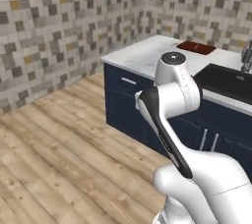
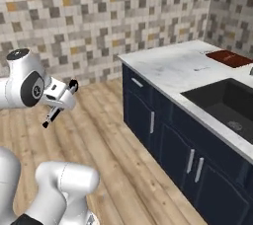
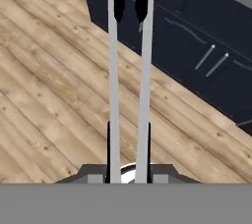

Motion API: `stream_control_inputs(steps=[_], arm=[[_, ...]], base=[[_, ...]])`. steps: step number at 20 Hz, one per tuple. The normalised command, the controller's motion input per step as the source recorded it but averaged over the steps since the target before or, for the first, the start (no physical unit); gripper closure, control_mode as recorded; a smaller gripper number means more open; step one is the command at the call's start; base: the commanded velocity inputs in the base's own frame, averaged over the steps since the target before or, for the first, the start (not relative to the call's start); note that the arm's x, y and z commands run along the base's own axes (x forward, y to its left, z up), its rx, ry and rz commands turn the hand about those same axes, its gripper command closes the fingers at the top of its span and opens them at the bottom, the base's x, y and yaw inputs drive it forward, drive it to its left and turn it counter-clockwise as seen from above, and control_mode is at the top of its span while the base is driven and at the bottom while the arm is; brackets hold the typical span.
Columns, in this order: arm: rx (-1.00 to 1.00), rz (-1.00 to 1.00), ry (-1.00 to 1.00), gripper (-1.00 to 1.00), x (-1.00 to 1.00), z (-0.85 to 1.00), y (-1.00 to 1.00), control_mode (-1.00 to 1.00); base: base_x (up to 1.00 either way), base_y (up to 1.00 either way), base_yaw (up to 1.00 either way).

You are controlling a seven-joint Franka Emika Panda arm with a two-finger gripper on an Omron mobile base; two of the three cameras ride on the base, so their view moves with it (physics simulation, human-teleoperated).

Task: Take the tongs from the drawer on the left and place them on the dining counter next to the tray containing the hot dog.

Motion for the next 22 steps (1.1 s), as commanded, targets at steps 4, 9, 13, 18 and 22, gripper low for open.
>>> stream_control_inputs(steps=[4, 9, 13, 18, 22], arm=[[0.0, 0.0, 0.0, 1.0, 0.0, 0.0, 0.0, 1.0], [0.0, 0.0, 0.0, 1.0, 0.0, 0.0, 0.0, 1.0], [0.0, 0.0, 0.0, 1.0, 0.0, 0.0, 0.0, 1.0], [0.0, 0.0, 0.0, 1.0, 0.0, 0.0, 0.0, 1.0], [0.0, 0.0, 0.0, 1.0, 0.0, 0.0, 0.0, 1.0]], base=[[1.0, 1.0, -0.24], [1.0, 1.0, -0.32], [1.0, 1.0, -0.35], [1.0, 1.0, -0.38], [0.96, 1.0, -0.39]])
